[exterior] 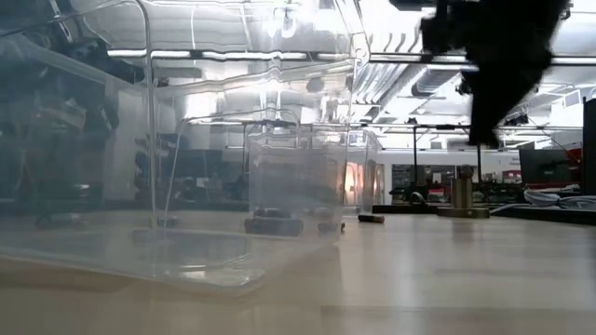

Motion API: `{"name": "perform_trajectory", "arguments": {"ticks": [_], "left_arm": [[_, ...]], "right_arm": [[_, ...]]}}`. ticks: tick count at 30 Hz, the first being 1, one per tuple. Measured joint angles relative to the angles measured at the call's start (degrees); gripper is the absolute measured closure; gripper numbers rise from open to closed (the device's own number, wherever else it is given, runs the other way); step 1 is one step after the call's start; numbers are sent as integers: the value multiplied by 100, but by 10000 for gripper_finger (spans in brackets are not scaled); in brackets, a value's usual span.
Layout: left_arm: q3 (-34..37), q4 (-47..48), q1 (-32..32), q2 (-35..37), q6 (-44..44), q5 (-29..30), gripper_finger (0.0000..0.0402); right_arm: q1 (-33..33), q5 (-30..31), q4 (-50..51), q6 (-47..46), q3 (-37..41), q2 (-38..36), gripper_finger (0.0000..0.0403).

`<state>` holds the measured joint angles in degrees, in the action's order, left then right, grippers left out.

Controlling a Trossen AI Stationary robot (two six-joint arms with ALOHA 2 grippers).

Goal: Sort batteries
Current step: Put the silver battery into the top transparent bin

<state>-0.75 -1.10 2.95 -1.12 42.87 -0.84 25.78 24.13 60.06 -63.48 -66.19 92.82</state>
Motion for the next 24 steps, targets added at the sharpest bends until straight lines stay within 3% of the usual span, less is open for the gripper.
{"name": "perform_trajectory", "arguments": {"ticks": [6,10,17,24], "left_arm": [[0,2,-1,1,1,0,401],[0,2,0,1,-1,0,401],[0,0,-1,0,1,2,401],[0,0,-1,2,1,2,401]], "right_arm": [[-602,1224,-49,-190,195,-1294,383],[-1392,1742,-1031,654,196,-1618,383],[-2822,1132,-3998,2783,196,-1420,383],[-3742,645,-4650,2930,194,-1102,370]]}}
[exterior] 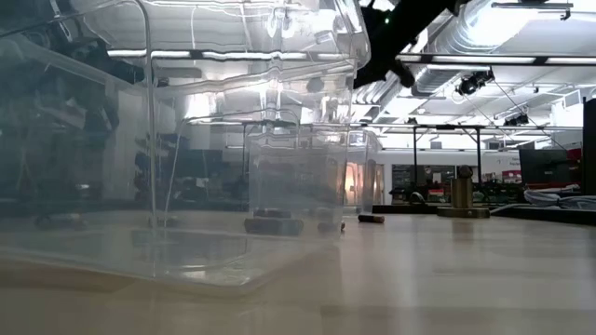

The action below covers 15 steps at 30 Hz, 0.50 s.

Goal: Sort batteries
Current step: Put the silver battery into the top transparent bin, then put the black battery into the bottom transparent bin

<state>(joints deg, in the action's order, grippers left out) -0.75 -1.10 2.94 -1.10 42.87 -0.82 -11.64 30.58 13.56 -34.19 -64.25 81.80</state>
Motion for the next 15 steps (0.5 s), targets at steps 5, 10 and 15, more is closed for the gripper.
{"name": "perform_trajectory", "arguments": {"ticks": [5,10,15], "left_arm": [[0,-1,2,-1,-1,-2,401],[0,0,0,-2,0,-2,401],[0,0,1,0,0,-1,401]], "right_arm": [[-259,-332,35,-305,0,160,306],[-359,-365,32,-282,0,141,239],[-306,-885,28,241,-140,-16,195]]}}
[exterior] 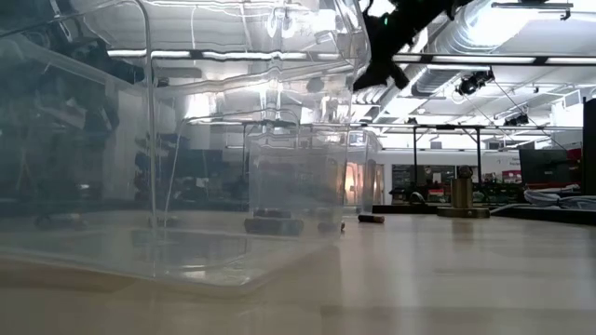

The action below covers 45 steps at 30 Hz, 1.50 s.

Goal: Sort batteries
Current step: Put the black battery into the bottom transparent bin

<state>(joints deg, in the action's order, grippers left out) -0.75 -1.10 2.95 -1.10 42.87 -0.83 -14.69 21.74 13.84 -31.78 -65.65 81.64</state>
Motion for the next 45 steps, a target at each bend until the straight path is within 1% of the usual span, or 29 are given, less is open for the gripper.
{"name": "perform_trajectory", "arguments": {"ticks": [3,10,17,21,24,27,29,31,33,36,38,42,45], "left_arm": [[0,0,1,0,-1,1,401],[0,0,0,0,0,0,401],[0,0,-1,0,0,1,401],[0,0,-1,0,0,-1,401],[0,0,1,0,-35,36,401],[0,0,1,0,-340,328,401],[0,-12,1,0,-467,459,401],[0,-16,1,0,-312,452,401],[0,-15,1,-1,-97,457,401],[0,-11,1,-1,-7,460,401],[0,-9,1,-1,-7,465,401],[0,-42,1,-2,-113,498,401],[0,-247,1,-21,51,570,401]], "right_arm": [[353,-537,-61,401,-73,-207,189],[1602,-586,433,428,33,-327,189],[2944,-676,425,-696,795,-321,188],[3575,-656,15,-1629,1292,-321,188],[3972,-372,-409,-2374,1522,-321,188],[4296,197,-531,-2988,1592,-321,188],[4452,698,-573,-3389,1589,-322,188],[4537,1150,-652,-3679,1589,-323,188],[4564,1470,-715,-3810,1589,-323,188],[4483,1803,-817,-3966,1587,-323,188],[4379,1912,-890,-4033,1585,-323,188],[4162,1914,-1058,-4030,1583,-323,188],[3994,1722,-1166,-3947,1581,-323,188]]}}
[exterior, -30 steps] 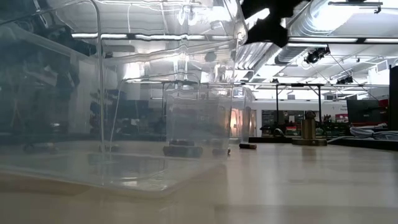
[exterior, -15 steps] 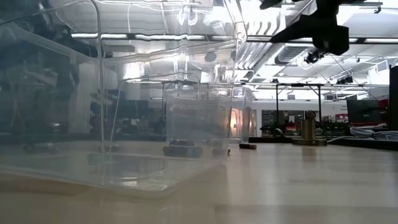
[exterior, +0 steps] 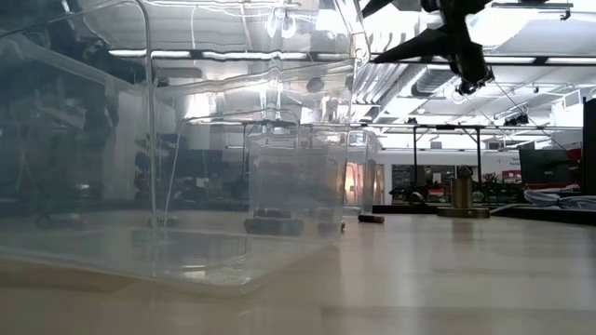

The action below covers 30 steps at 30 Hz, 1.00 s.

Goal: Sort batteries
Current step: Put the black battery into the bottom transparent bin

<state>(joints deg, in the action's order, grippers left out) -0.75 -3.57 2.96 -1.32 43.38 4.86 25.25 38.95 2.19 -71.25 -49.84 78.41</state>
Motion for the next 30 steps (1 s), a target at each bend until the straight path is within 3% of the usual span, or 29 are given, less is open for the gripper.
{"name": "perform_trajectory", "arguments": {"ticks": [3,5,11,15,22,30], "left_arm": [[-194,-174,0,-148,-116,-56,401],[-583,318,0,-404,-246,-175,401],[-2478,3707,-28,-1681,-239,-369,401],[-3033,5275,-270,-2453,524,-789,391],[-2869,5585,-794,-3377,2154,-750,308],[-2599,4982,-989,-4284,3903,-708,194]], "right_arm": [[-135,-172,-35,215,0,0,188],[-232,-295,-32,421,0,0,188],[-660,-1179,-32,967,0,-15,188],[-864,-1691,-32,1335,0,-15,188],[-964,-2018,-16,1617,0,-15,188],[-902,-2104,211,1731,-2,-15,188]]}}
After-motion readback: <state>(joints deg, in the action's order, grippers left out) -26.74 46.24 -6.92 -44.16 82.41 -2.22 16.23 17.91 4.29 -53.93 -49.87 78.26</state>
